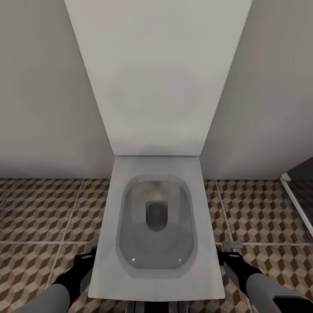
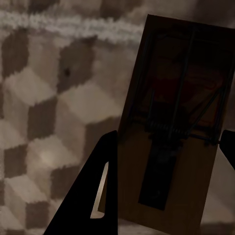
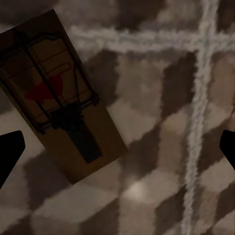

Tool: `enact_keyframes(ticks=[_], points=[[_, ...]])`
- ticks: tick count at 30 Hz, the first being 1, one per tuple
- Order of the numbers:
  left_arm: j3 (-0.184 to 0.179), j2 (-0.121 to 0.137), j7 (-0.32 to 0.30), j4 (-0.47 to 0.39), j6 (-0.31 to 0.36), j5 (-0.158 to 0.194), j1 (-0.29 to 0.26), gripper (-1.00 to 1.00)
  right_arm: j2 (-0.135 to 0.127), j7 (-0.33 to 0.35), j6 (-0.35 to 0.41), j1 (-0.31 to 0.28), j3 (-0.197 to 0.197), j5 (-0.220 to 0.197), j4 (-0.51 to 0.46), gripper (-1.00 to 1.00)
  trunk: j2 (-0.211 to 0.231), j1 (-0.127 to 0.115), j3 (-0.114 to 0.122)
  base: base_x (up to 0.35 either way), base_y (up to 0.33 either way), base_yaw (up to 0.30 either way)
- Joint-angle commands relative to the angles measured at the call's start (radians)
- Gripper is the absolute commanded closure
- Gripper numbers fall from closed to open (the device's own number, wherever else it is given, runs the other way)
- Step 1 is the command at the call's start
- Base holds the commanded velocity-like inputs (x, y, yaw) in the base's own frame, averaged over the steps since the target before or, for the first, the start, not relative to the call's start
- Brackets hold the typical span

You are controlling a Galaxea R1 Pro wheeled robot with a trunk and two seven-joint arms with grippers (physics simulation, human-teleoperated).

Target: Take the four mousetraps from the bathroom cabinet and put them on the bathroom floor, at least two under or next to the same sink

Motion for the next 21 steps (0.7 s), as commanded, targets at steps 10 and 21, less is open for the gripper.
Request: enact_keyframes(ticks=[10, 21], points=[[-0.007, 0.001, 0.007, 0.024, 0.007, 0.005, 0.000, 1.00, 0.000, -0.003, 0.007, 0.000, 0.002, 0.000, -0.002, -1.00, 0.000, 0.000, -0.001, 0.000, 0.000, 0.000], [-0.007, 0.001, 0.008, 0.027, 0.010, 0.005, 0.000, 1.00, 0.000, -0.003, 0.007, 0.000, 0.002, 0.000, -0.002, -1.00, 0.000, 0.000, -0.001, 0.000, 0.000, 0.000]])
